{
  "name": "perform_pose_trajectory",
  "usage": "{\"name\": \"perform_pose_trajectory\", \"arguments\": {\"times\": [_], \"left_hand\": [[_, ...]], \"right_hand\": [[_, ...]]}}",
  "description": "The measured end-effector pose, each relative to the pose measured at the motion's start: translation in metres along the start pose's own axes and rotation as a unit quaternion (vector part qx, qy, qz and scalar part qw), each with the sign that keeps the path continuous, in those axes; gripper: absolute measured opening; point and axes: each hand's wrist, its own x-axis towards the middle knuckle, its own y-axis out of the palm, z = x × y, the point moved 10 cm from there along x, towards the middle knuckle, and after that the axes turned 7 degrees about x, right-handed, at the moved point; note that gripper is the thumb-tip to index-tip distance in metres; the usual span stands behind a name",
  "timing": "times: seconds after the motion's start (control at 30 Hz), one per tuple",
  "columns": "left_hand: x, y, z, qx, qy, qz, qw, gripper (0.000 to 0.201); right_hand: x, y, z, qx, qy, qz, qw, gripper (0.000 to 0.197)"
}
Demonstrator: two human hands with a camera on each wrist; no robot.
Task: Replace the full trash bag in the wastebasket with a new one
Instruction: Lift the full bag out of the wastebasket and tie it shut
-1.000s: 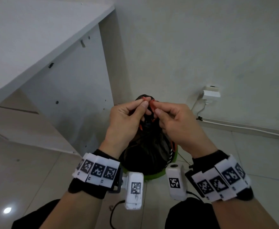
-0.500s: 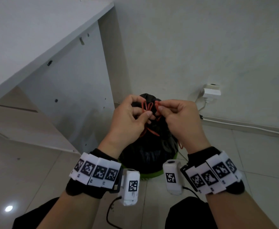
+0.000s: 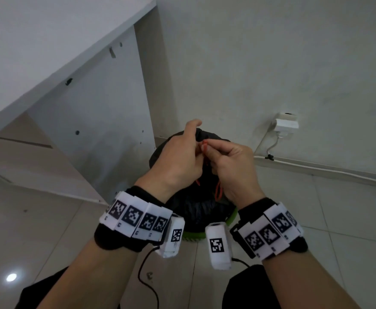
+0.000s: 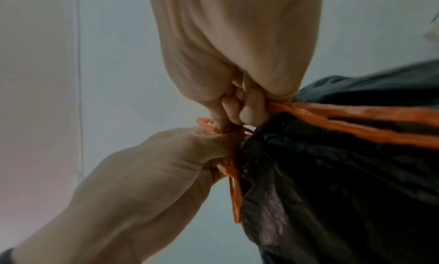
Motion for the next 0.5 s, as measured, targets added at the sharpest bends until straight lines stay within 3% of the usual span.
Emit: {"name": "perform_pose_trajectory", "arguments": {"times": [0.13, 0.2, 0.3, 0.4, 0.5], "left_hand": [[-0.015, 0.003, -0.003, -0.027, 0.004, -0.019, 0.999, 0.068], [-0.021, 0.007, -0.007, -0.030, 0.026, -0.029, 0.999, 0.062], [-0.026, 0.001, -0.013, -0.020, 0.069, -0.079, 0.994, 0.048], [-0.032, -0.006, -0.012, -0.035, 0.109, -0.137, 0.984, 0.040], [-0.038, -0.008, -0.008, -0.050, 0.133, -0.162, 0.976, 0.040]], "right_hand": [[0.002, -0.020, -0.010, 0.071, 0.049, -0.084, 0.993, 0.016], [0.000, -0.027, -0.003, 0.025, 0.027, -0.096, 0.995, 0.013], [-0.012, -0.029, 0.025, -0.135, -0.065, -0.088, 0.985, 0.013], [-0.028, -0.008, 0.051, -0.337, -0.184, -0.006, 0.923, 0.015], [-0.031, 0.010, 0.054, -0.453, -0.184, 0.085, 0.868, 0.017]]}}
